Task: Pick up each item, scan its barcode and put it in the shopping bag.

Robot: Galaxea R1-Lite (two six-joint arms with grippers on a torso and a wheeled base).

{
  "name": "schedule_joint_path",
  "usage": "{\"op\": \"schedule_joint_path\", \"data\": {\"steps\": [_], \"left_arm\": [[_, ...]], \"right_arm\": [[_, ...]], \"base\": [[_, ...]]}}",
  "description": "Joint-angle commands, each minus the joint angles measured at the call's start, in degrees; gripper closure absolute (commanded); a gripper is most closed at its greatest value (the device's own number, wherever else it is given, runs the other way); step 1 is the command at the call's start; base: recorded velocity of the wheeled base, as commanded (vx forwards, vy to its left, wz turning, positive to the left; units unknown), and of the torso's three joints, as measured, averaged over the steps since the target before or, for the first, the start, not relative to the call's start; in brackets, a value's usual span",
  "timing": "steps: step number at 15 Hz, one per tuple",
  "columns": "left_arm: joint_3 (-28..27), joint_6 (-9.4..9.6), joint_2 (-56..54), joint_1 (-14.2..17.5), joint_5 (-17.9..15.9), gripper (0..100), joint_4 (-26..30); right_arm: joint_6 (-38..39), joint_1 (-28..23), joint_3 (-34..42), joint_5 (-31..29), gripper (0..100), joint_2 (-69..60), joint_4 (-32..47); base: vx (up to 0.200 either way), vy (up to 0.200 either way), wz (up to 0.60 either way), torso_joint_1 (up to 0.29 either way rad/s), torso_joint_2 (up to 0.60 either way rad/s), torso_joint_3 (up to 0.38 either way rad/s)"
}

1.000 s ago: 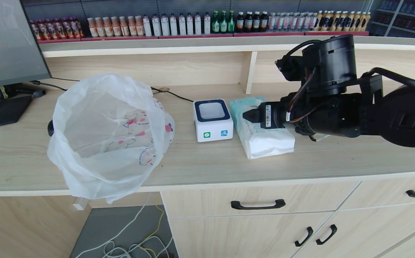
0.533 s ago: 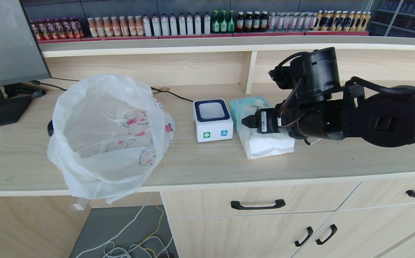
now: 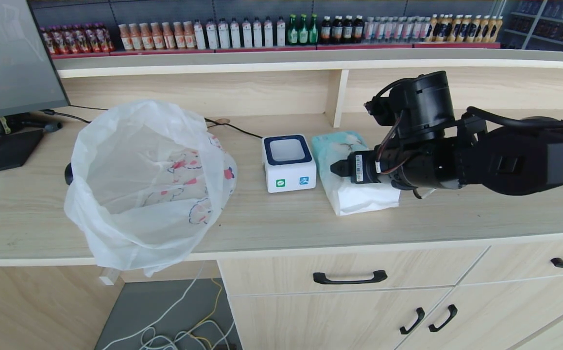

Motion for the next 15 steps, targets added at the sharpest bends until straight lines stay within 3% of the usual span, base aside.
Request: {"op": "schedule_joint_path", "data": {"steps": [1,15], "left_arm": [[0.00,-0.02,-0.02,0.00,0.00,0,0.00],[0.00,-0.02,-0.02,0.00,0.00,0,0.00]], "right_arm": [[0.04,0.53,-0.75,-0.08,0,0.94,0.04],[2.94,1.24,-0.66,-0.43,0,4.19,0.21]], "base": [[0.000,0.000,0.00,0.000,0.00,0.000],[0.000,0.000,0.00,0.000,0.00,0.000]]}}
